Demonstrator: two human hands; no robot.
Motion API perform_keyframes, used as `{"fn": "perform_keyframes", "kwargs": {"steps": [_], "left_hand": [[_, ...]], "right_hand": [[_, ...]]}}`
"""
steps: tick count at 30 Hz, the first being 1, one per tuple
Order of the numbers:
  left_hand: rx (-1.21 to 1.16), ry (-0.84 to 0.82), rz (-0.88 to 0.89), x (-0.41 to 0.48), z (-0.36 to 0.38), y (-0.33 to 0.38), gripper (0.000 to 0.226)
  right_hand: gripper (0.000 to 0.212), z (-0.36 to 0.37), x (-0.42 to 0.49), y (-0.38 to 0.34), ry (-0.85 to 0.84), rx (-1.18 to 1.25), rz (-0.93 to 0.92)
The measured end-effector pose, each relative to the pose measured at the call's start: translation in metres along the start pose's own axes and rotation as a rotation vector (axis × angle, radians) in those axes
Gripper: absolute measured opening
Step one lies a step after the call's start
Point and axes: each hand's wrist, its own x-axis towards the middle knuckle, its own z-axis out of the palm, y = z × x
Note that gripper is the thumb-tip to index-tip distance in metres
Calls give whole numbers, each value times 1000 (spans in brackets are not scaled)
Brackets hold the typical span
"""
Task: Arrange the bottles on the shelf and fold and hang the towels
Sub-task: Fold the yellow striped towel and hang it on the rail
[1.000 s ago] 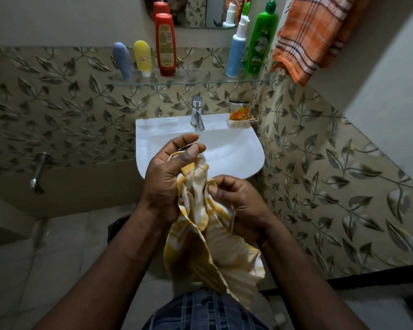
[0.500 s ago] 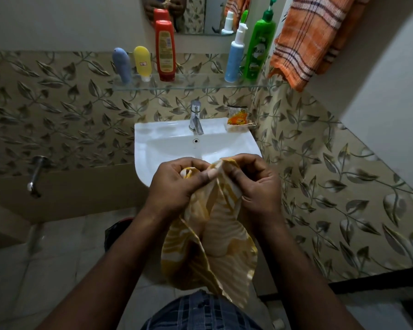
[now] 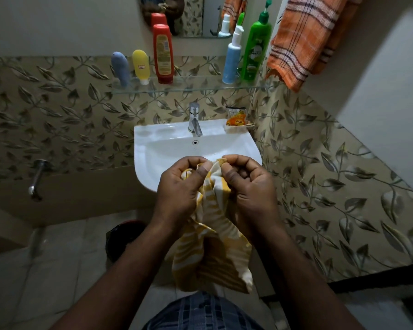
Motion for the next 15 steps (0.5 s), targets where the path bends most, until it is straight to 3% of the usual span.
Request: {"fn": "perform_keyframes", "kwargs": {"steps": [4, 15], "left_hand": [[-77, -21, -38, -5, 2, -1, 6], [-88, -15, -46, -18, 7, 4, 10]], "right_hand": [[14, -3, -3, 1, 4, 7, 50], [9, -11, -3, -4, -33, -184, -55]]}}
